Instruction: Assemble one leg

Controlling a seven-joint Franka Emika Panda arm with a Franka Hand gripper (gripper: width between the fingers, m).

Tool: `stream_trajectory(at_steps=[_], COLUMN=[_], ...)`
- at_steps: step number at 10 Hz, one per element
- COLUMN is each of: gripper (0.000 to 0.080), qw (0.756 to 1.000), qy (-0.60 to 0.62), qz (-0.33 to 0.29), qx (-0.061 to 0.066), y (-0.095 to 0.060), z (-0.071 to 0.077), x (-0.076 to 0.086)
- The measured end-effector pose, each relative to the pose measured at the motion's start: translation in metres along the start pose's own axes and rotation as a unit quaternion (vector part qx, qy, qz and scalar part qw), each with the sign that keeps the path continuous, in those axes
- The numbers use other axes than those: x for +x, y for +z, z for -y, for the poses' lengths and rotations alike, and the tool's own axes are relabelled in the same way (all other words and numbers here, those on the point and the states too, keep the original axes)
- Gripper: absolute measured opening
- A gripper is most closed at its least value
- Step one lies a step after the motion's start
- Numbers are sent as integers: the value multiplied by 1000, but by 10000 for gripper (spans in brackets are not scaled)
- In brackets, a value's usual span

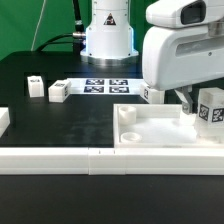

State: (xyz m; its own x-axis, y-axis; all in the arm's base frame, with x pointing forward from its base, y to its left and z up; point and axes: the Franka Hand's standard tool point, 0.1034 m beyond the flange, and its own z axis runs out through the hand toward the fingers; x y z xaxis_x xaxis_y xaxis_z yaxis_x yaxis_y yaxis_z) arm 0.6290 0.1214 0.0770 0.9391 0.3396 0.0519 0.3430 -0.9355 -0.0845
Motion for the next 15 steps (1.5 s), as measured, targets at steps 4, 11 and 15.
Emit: stream_trajectory(at_steps=[4,11,15], gripper=[291,292,292], qw=[1000,966,860], qy=[0,260,510], qz=[0,-9,-22], qx=[0,13,7], y=[0,1,2], z=[0,-2,-3], x=[0,1,3])
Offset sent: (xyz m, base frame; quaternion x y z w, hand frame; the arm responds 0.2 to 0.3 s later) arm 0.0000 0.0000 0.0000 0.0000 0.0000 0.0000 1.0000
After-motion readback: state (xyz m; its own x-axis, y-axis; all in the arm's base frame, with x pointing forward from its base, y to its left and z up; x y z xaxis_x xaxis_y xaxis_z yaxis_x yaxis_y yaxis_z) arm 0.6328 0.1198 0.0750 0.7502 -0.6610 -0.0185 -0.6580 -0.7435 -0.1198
